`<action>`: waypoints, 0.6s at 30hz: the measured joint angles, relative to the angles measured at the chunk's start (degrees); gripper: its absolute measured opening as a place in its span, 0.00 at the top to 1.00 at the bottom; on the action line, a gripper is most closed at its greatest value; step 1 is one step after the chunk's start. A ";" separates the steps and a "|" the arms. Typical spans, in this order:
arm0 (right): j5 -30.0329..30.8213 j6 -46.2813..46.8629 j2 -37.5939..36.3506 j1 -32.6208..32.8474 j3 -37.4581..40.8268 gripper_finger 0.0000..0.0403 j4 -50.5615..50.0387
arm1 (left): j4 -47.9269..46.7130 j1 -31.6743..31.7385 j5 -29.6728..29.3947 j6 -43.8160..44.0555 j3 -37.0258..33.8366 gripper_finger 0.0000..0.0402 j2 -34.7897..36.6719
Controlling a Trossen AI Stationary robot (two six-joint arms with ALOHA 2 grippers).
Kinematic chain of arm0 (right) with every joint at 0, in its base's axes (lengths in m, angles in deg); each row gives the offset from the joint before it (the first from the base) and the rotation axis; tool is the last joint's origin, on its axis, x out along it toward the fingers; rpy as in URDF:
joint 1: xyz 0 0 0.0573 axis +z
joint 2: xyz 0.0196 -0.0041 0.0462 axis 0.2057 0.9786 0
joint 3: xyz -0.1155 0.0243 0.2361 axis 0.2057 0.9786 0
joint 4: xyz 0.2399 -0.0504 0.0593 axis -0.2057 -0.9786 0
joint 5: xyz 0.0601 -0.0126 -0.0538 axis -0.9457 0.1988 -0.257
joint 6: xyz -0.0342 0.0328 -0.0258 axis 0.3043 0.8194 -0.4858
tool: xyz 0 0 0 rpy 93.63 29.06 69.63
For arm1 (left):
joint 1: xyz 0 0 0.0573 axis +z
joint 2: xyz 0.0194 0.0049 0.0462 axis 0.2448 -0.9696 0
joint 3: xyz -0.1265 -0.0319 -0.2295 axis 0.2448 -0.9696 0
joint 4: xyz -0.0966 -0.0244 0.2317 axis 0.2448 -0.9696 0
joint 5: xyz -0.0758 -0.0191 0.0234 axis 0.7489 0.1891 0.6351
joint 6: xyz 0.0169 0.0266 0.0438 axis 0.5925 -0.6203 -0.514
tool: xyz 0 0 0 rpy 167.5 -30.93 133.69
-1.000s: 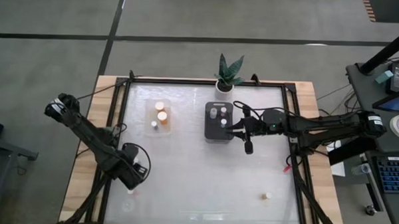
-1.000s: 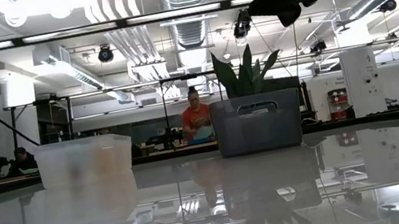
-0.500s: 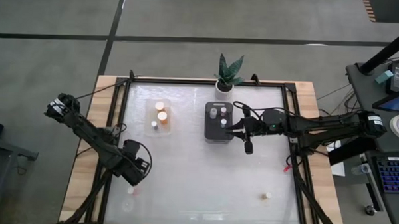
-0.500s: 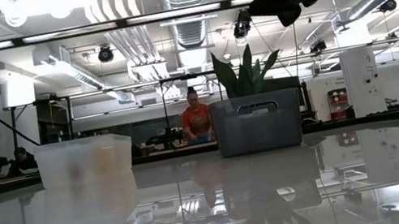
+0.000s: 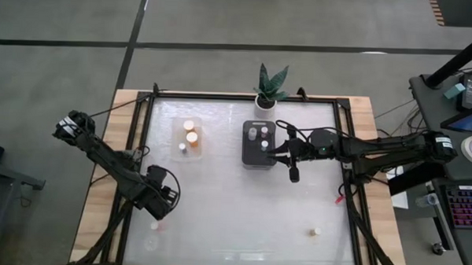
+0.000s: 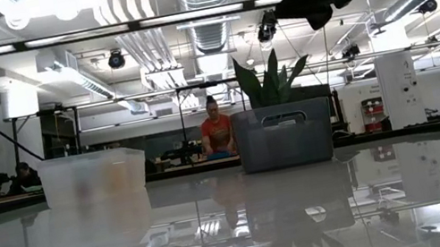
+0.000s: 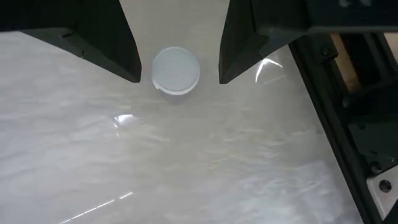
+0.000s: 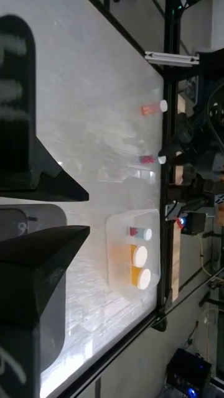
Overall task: Pick and place medicine bottles into bin by pill shape (circle, oval)
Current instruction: Put the blue pill bottle into the transparent bin
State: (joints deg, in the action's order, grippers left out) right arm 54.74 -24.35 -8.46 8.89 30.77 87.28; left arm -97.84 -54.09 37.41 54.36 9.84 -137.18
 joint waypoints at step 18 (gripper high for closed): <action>0.04 0.13 0.00 0.00 0.38 0.84 -0.04 | 0.47 0.11 0.01 0.00 -0.76 0.55 -0.04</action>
State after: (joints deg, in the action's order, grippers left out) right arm 54.79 -24.22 -8.46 8.89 31.15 87.24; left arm -97.37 -53.98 37.42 54.36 9.08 -137.23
